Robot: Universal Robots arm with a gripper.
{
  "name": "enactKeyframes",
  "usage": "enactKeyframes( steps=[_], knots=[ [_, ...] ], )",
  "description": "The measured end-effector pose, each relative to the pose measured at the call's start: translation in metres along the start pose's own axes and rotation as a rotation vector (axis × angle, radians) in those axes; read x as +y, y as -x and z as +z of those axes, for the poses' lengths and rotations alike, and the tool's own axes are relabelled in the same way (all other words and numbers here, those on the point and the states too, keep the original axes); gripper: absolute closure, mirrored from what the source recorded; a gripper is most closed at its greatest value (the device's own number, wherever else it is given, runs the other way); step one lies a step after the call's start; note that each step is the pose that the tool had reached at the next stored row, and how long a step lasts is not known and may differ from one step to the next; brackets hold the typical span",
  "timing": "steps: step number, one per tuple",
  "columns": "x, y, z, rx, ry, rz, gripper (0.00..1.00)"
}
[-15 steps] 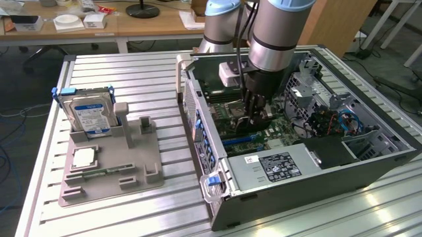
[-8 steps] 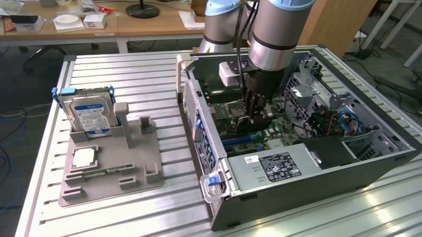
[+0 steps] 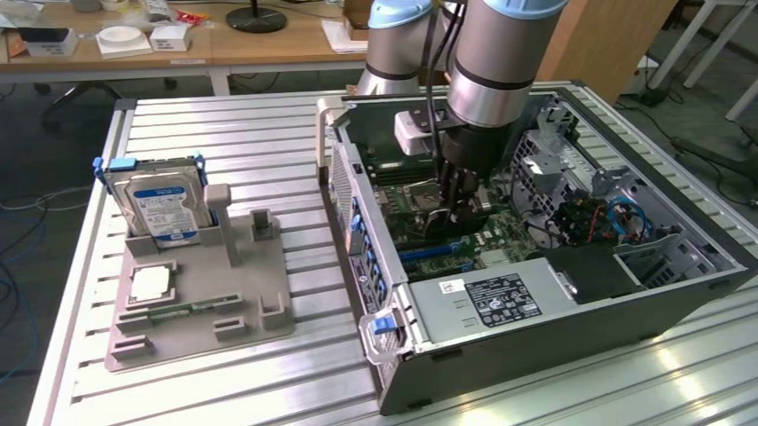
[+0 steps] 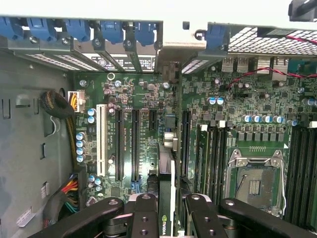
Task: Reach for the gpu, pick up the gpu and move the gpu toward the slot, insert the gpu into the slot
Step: 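Insert the gpu into the slot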
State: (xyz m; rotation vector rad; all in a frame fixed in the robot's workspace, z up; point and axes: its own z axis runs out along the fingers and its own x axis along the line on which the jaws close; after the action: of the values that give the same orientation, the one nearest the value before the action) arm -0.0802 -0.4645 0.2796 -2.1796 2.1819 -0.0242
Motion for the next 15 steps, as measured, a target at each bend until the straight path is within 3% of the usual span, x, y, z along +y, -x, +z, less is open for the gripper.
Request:
enactKeyframes(
  steps=[15],
  knots=[
    [0.0001, 0.0034, 0.0041, -0.0001, 0.0, 0.0, 0.74]
  ],
)
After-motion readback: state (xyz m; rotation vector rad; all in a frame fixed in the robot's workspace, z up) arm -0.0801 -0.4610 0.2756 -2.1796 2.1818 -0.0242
